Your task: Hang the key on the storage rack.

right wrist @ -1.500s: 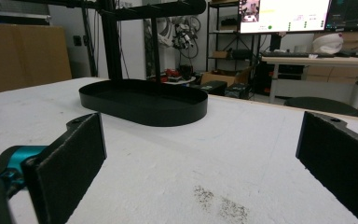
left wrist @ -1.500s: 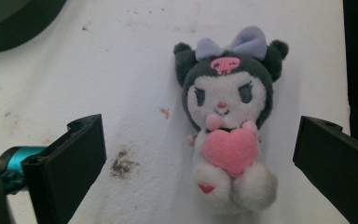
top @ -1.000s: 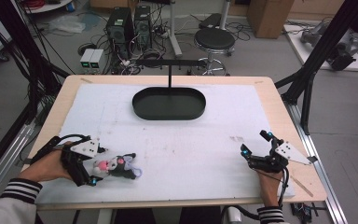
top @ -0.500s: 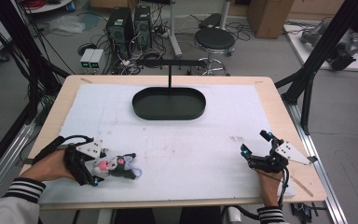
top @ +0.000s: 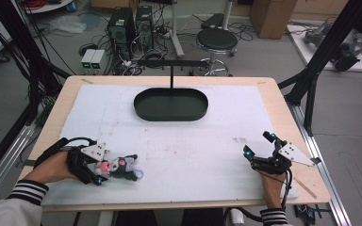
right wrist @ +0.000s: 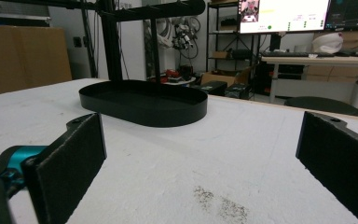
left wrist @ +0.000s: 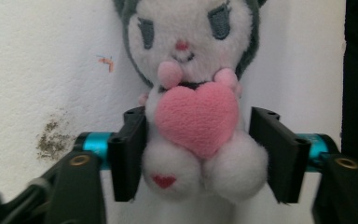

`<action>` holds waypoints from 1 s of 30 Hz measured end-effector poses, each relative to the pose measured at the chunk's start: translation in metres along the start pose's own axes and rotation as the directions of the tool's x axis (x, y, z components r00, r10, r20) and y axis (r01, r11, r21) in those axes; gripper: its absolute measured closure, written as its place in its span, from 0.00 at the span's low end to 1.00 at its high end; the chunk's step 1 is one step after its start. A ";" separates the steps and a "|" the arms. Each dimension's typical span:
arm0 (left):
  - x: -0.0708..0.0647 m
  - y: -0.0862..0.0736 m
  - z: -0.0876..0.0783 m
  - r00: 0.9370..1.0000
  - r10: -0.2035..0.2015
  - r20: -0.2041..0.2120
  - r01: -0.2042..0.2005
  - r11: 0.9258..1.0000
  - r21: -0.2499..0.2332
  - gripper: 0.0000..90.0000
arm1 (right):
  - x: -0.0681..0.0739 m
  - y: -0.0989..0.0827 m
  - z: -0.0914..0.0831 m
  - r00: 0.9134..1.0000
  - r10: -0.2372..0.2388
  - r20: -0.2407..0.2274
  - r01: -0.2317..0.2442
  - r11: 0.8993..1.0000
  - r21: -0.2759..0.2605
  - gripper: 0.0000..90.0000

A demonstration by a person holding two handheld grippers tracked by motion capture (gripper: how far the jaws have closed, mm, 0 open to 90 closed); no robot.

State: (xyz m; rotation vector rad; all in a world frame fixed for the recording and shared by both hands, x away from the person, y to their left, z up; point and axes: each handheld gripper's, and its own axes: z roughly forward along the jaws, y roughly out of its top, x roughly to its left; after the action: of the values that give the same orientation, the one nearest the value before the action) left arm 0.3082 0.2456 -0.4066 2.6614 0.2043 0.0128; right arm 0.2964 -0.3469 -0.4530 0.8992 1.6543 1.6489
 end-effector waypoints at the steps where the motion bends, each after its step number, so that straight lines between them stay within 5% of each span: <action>1: 0.000 0.000 0.000 1.000 -0.001 -0.003 0.001 1.000 0.006 0.50 | 0.000 0.000 0.000 1.000 0.000 0.000 0.000 1.000 0.000 0.01; 10: -0.005 0.002 -0.001 0.999 -0.003 -0.055 0.003 1.000 0.014 0.60 | 0.001 0.000 0.000 1.000 0.006 -0.001 -0.006 1.000 0.004 0.01; 21: -0.003 -0.004 -0.002 0.999 -0.034 -0.042 0.033 0.999 -0.034 0.60 | 0.001 0.000 0.000 1.000 0.006 -0.001 -0.006 1.000 0.005 0.01; 30: -0.001 0.000 -0.011 0.993 -0.083 -0.082 0.071 0.987 -0.142 0.60 | 0.001 0.000 0.000 1.000 0.005 0.000 -0.005 1.000 0.007 0.01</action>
State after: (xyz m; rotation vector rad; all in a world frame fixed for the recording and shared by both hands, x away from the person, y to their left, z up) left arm 0.3068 0.2498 -0.3969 2.5139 0.3235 0.1155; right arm 0.2956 -0.3466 -0.4530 0.9077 1.6606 1.6478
